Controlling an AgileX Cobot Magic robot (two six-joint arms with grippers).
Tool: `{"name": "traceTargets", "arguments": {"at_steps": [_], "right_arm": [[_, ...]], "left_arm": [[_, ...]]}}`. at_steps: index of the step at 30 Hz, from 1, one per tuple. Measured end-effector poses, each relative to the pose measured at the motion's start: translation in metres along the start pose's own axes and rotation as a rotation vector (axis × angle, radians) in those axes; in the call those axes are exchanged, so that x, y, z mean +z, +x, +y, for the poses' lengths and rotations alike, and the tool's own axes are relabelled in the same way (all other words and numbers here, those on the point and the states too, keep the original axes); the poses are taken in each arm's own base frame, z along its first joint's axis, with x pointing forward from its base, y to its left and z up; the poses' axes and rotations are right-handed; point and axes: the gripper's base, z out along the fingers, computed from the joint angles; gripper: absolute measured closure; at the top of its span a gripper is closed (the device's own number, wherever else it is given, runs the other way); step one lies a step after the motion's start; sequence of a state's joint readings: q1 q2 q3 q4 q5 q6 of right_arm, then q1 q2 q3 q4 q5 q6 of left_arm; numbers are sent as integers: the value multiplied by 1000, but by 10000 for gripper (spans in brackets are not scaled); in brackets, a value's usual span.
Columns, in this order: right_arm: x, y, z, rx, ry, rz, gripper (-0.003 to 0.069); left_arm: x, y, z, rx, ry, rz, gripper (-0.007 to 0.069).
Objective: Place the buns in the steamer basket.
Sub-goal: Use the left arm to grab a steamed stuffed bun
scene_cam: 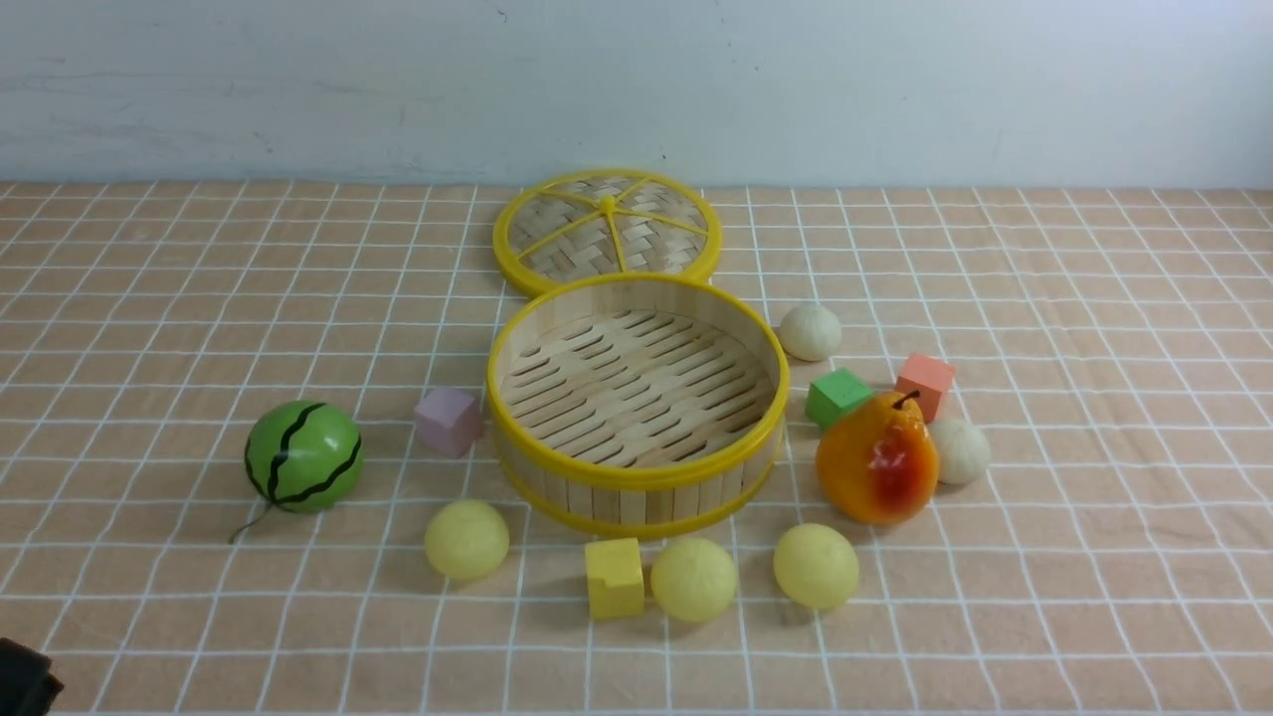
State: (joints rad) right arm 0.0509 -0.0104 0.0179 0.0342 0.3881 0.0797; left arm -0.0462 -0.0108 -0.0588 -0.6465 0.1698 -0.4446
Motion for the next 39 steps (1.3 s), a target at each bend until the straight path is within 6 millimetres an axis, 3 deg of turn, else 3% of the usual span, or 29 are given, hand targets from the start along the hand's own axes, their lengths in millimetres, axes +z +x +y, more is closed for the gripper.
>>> {"name": "traceTargets", "arguments": {"at_steps": [2,3,4,5,8,10,11,13,15,16,18,20,23,29,34,39], "right_arm": [[0,0,0,0,0,0,418],[0,0,0,0,0,0,418],[0,0,0,0,0,0,418],[0,0,0,0,0,0,418],[0,0,0,0,0,0,418],[0,0,0,0,0,0,418],[0,0,0,0,0,0,418],[0,0,0,0,0,0,418],[0,0,0,0,0,0,418],[0,0,0,0,0,0,418],[0,0,0,0,0,0,418],[0,0,0,0,0,0,418],[0,0,0,0,0,0,418],[0,0,0,0,0,0,418],[0,0,0,0,0,0,418],[0,0,0,0,0,0,418]], "left_arm": [[-3,-4,-15,55,23,25,575],[-5,-8,-32,130,21,82,631],[-5,-9,-35,138,19,92,631],[-1,-12,-49,217,-18,184,638],[17,-16,-70,325,-131,402,638],[28,-18,-76,385,-186,508,638],[51,-20,-79,455,-282,682,638],[64,-23,-80,490,-322,751,638],[99,-28,-79,545,-395,871,638],[105,-28,-78,552,-406,888,638],[148,-28,-68,582,-455,985,638],[164,-24,-66,598,-460,1024,638],[196,5,-74,707,-413,1121,638],[238,62,-89,980,-410,1170,638],[277,78,-72,1049,-482,1169,629],[298,91,-57,1078,-495,1199,522]]}}
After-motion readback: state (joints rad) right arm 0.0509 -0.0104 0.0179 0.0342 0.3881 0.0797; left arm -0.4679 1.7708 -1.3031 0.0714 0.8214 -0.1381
